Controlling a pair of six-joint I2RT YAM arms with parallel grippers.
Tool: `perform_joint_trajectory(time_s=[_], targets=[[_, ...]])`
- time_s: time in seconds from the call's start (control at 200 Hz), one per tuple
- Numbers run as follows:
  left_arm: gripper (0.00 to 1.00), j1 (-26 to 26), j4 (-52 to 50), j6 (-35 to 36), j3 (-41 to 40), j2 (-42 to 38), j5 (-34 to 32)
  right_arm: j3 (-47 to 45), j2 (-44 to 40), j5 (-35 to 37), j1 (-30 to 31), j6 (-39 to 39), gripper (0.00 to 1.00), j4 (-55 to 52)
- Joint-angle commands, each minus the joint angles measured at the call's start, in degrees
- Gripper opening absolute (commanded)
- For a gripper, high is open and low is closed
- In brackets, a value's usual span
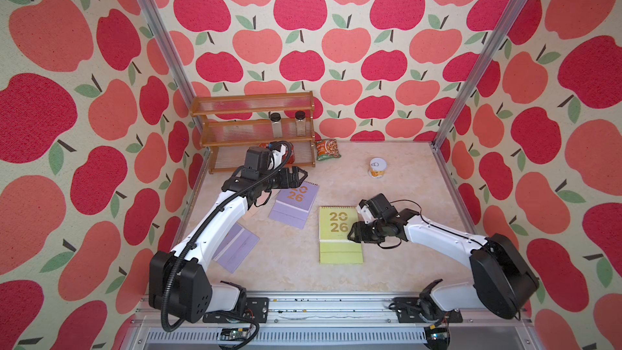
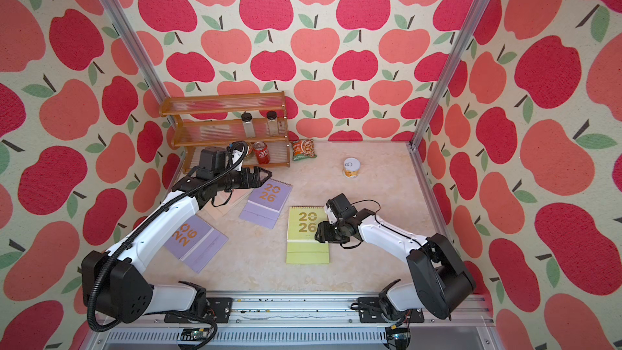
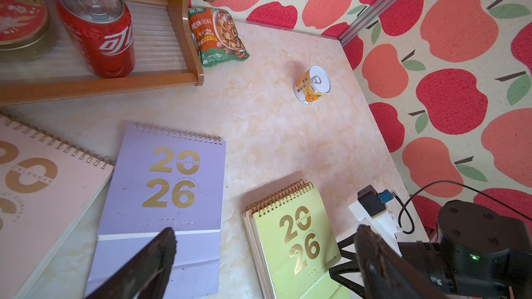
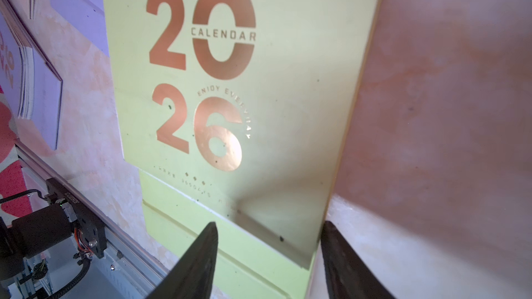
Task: Stack the calendars
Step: Adjust the calendar at the calendar.
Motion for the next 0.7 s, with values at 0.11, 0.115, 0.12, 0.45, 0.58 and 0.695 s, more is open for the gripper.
perform_joint_trajectory(time_s=[0.11,0.115,0.12,0.45,0.58,0.695], targets=[[0.94,0.39,0.05,0.95,-1.18,-1.5,0.77,1.0,0.37,1.21,1.12,1.48,0.6,-1.49],[0.94,0.41,0.04,0.91,-1.14,-1.52,0.73,1.01,0.37,1.23,1.17,1.48,0.59,-1.47],[0.95,0.41,0.04,0.9,-1.17,-1.52,0.71,1.02,0.37,1.29,1.19,1.49,0.59,-1.5],[0.94,0.5,-0.31,1.06,-1.99,-1.85,0.7,2.36,-0.54,4.65,-0.66,0.12,0.63,-3.81],[0.94,0.51,-0.58,1.23,-2.08,-1.93,0.61,3.9,0.81,5.69,-1.29,-1.15,0.69,-4.0],[0.94,0.6,-1.01,1.5,-2.08,-1.78,0.26,5.29,2.44,5.04,-2.09,-1.85,0.73,-2.89]])
